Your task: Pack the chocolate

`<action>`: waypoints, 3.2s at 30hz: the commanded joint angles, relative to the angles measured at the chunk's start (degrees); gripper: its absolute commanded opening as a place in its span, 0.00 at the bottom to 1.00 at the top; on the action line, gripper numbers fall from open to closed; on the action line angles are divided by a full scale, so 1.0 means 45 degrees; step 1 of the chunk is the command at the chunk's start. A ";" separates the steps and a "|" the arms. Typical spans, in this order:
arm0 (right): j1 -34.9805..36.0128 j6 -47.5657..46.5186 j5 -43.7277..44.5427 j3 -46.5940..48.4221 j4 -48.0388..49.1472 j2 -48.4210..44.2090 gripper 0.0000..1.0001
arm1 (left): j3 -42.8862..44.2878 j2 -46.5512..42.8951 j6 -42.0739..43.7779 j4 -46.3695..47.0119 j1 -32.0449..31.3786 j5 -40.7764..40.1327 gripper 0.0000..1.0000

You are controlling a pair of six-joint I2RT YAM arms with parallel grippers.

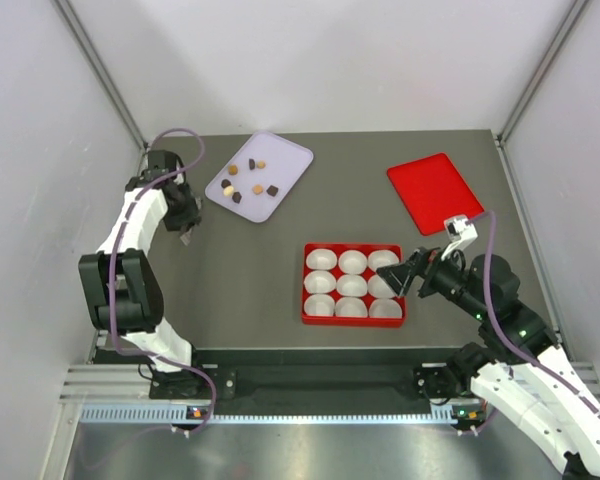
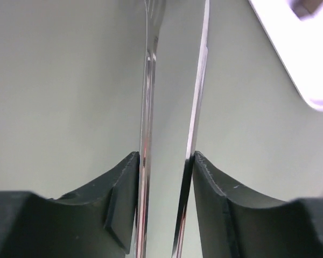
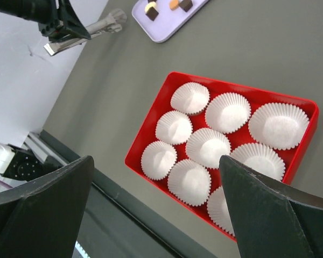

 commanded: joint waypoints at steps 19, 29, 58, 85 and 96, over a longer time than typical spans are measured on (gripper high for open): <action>-0.0131 0.0024 -0.0037 -0.0042 -0.0222 -0.0040 1.00 | 0.1641 -0.2185 0.0359 -0.3007 -0.2075 -0.2393 0.49; -0.0131 0.0180 -0.0017 -0.0042 -0.0398 -0.0333 1.00 | -0.2164 -0.2498 -0.0675 -0.0823 -0.2174 -0.3898 0.50; -0.0112 -0.0894 0.0432 0.0524 -0.1707 -0.1368 1.00 | -0.6268 -0.1287 -0.3351 0.3730 -0.1314 -0.2219 0.84; -0.0151 -0.1090 0.0667 0.0759 -0.2039 -0.1447 1.00 | -0.5960 -0.1110 -0.2726 0.3776 -0.0338 -0.1007 0.68; -0.0131 -0.1187 0.0862 0.0818 -0.1961 -0.0842 1.00 | -0.1233 -0.2731 -0.1594 -0.1032 -0.0435 -0.0990 0.58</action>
